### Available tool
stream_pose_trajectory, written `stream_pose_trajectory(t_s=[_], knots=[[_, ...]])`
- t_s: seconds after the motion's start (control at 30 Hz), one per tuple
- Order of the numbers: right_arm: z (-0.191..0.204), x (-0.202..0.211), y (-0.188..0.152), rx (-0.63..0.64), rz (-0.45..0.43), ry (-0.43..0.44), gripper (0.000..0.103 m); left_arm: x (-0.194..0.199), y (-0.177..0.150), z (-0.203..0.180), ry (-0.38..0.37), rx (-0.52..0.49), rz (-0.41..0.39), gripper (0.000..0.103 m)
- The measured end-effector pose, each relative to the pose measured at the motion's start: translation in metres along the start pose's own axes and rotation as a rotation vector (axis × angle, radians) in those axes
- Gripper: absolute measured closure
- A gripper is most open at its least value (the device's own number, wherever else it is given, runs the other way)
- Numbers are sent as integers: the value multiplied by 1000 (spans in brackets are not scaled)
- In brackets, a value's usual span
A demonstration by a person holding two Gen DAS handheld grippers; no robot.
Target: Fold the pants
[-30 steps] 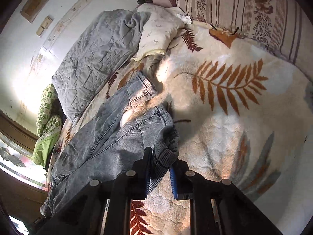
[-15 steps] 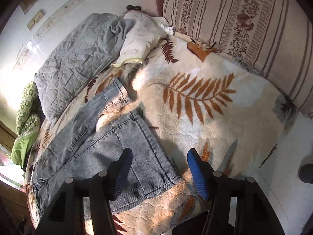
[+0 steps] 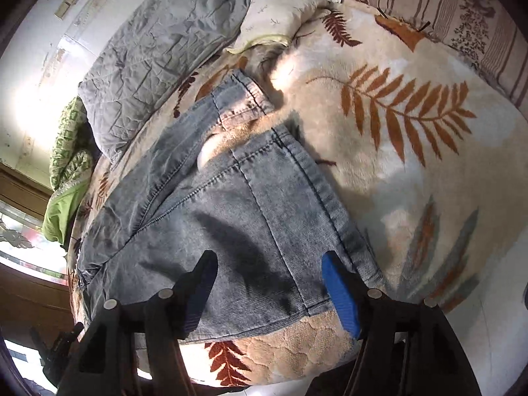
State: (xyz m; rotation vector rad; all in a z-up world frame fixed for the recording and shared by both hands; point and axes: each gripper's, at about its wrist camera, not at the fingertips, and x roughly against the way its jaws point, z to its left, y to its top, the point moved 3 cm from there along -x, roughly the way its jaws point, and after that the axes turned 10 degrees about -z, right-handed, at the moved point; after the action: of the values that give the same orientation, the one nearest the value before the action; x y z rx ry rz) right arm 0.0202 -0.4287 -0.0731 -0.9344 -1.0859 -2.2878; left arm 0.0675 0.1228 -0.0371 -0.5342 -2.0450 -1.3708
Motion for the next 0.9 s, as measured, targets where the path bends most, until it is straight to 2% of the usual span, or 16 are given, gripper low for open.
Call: stream_pose_trajectory(t_s=[0.1,0.17,0.23,0.37,0.5,0.63,0.67,0.7,0.73,0.77,0.8,0.9], knots=[[8,-3,21,16,-21,20,34,-20,40,5,-23,5,-11,33],[11,-10,40,26,-29,69,34,-49,59,12,-31,8,30,33],[14,-16,62,19,-50,80,34,-79,70,20,-20,22,81,36],[15,-49,100,-5,-54,67,34,-122,72,33,4,70,172,52],[8,-91,124,-94,-6,101,34,-138,66,39,-3,107,206,55],[9,-130,133,-92,52,45,34,-140,68,39,-1,102,209,58],[11,-138,131,-76,79,39,36,-141,69,39,5,103,209,63],[13,-144,129,-51,100,22,43,-143,71,40,12,103,207,68],[16,-147,126,-17,107,-6,47,-144,71,41,12,102,210,69],[20,-147,126,18,99,-25,66,-144,73,41,14,99,213,70],[22,-145,126,34,98,-25,75,-142,74,40,26,87,206,71],[35,-129,128,136,48,-73,78,-129,82,32,81,25,127,72]])
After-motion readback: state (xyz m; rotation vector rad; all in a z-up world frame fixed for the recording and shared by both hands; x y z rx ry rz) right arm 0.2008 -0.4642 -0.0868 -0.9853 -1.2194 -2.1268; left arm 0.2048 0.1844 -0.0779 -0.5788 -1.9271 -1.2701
